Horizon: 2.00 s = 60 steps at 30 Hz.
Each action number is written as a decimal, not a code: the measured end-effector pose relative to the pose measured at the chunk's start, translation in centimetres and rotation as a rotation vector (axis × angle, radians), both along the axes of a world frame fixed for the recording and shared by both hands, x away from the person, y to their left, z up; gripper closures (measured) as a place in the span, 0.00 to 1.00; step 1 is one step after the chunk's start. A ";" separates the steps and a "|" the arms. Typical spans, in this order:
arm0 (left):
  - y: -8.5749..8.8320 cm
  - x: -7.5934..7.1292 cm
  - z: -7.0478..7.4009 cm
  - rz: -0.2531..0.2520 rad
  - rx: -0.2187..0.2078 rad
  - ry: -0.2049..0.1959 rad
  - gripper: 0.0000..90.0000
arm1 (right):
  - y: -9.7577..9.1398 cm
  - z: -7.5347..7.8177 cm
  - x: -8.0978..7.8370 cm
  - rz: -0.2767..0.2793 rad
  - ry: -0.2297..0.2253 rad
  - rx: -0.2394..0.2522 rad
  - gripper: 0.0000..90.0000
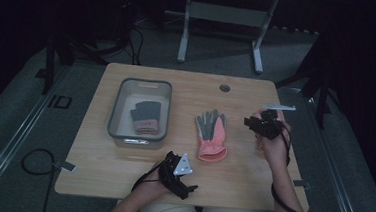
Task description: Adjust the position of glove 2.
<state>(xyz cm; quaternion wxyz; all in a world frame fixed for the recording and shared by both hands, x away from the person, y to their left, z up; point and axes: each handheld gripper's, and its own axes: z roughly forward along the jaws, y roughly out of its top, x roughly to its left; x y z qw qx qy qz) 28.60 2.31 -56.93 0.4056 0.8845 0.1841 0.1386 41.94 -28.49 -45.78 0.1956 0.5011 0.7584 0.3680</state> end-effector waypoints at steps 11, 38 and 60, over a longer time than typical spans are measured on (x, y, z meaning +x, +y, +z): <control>0.1 0.1 -0.1 0.010 -0.005 0.010 0.01 | -6.8 -0.6 1.5 -0.077 0.013 -0.063 0.68; 0.1 0.2 -0.2 0.011 0.008 0.012 0.01 | -8.5 -6.1 5.0 -0.132 0.106 -0.236 0.93; 0.2 0.1 -0.3 0.008 -0.002 0.018 0.01 | -2.2 1.5 -2.4 -0.088 -0.003 -0.093 0.96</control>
